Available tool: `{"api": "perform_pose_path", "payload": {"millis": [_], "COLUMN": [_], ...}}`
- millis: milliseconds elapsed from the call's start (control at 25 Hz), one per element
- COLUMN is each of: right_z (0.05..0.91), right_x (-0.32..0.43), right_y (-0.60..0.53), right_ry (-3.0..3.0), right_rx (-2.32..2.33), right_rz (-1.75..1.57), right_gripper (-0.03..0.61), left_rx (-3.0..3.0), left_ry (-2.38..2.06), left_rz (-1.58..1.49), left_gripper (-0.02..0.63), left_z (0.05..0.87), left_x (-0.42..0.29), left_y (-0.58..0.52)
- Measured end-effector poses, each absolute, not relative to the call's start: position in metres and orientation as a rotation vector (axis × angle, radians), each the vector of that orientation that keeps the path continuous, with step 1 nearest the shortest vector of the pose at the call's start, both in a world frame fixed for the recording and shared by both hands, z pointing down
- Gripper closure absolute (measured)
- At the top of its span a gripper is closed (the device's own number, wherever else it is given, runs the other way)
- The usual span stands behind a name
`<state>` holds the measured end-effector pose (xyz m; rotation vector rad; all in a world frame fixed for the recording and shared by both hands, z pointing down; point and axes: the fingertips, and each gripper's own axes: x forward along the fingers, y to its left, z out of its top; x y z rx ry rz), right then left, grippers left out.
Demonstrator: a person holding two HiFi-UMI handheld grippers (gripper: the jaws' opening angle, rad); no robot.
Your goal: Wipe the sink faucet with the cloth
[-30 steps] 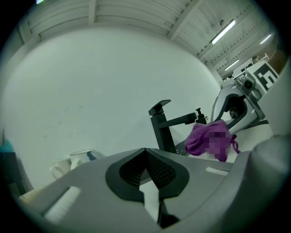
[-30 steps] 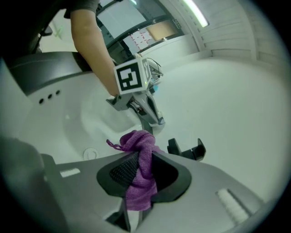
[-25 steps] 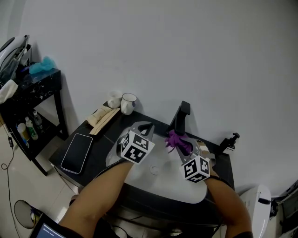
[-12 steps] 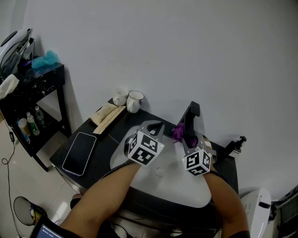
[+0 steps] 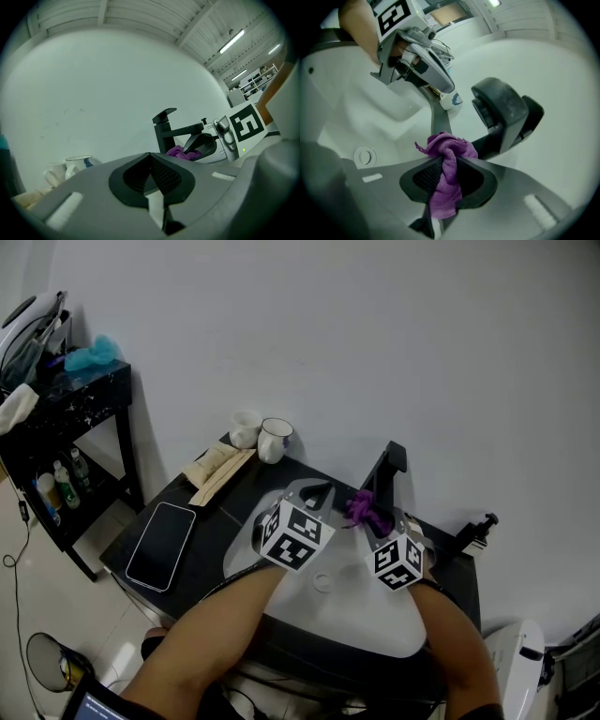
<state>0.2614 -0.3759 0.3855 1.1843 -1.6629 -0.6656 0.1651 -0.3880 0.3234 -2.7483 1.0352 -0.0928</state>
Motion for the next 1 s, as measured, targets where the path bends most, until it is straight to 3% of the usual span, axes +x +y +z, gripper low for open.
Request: {"api": "perform_pose_path", "payload": {"millis": [480, 1000], "right_z": [0.388, 0.280], "right_x": [0.262, 0.319], "right_y": [-0.324, -0.337], "right_ry": [-1.671, -1.533], "right_rx": [1.125, 1.323], "right_rz": [-0.729, -0.852], "right_gripper": [0.486, 0.485], "left_rx": [-2.725, -2.722], "left_ry": [1.031, 1.059], "left_rz": [-0.138, -0.199], "left_gripper": [0.597, 0.597], "left_z": [0.329, 0.338], "left_x": [0.164, 0.161], "left_y": [-0.389, -0.391]}}
